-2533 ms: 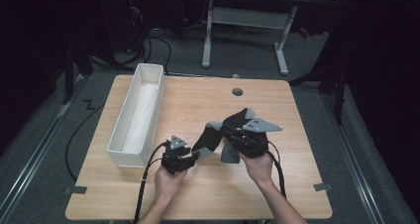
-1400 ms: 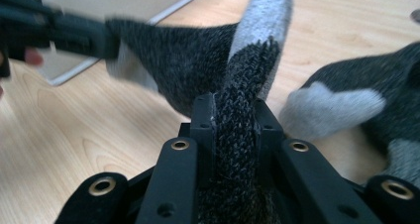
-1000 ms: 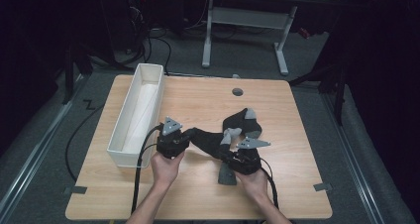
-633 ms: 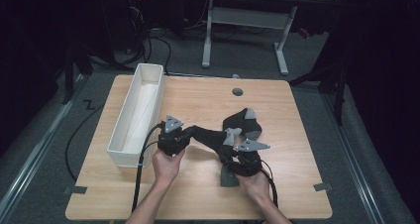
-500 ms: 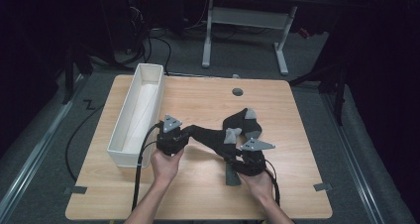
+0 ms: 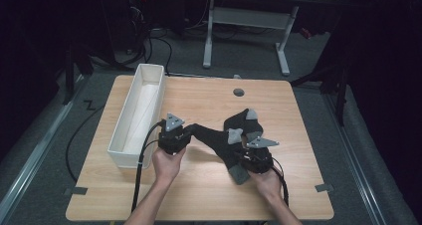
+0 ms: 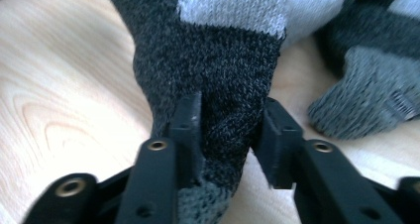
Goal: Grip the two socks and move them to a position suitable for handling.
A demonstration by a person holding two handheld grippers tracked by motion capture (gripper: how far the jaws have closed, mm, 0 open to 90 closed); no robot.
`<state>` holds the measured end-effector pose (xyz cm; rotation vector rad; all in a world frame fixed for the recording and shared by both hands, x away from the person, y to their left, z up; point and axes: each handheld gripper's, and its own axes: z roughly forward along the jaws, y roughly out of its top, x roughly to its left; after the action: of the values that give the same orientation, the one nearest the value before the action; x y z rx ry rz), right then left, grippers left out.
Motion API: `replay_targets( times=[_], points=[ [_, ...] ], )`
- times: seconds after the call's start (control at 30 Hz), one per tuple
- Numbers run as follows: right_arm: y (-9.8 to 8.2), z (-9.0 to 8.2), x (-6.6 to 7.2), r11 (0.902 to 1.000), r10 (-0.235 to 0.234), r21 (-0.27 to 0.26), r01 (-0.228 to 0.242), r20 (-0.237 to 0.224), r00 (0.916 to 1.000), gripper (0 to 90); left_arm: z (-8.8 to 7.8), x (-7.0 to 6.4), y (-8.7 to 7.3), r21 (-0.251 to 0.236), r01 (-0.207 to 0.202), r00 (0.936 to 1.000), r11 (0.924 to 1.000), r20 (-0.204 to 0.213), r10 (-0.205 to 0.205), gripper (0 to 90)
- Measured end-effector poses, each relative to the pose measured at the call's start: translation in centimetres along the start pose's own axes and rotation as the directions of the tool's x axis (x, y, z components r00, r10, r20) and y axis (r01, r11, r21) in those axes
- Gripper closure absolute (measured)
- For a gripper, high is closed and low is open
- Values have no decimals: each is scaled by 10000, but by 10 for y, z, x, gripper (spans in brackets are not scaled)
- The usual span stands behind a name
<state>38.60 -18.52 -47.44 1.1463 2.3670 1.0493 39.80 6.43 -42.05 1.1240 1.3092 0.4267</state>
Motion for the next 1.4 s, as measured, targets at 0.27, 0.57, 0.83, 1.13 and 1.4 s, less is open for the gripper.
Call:
replay_targets(
  times=[0.27,0.57,0.83,1.13,1.4],
  points=[
    [-12,16,15,9987,-339,381,350,-292,9990,727,9,-1,-6,116,-143,9999,9998,-17,144,829],
    [-14,17,30,9981,-582,207,586,-216,9981,598,23,3,-17,439,-430,9990,9981,-128,436,811],
    [-16,15,30,9982,-551,225,559,-339,9979,597,30,7,-24,696,-406,9989,9967,-197,421,694],
    [-16,15,31,9981,-561,224,570,-367,9977,602,31,7,-26,733,-681,9970,9950,-316,706,588],
    [-20,13,34,9980,-594,187,605,-549,9967,612,36,6,-29,484,-824,9948,9954,-565,851,491]
  ],
)
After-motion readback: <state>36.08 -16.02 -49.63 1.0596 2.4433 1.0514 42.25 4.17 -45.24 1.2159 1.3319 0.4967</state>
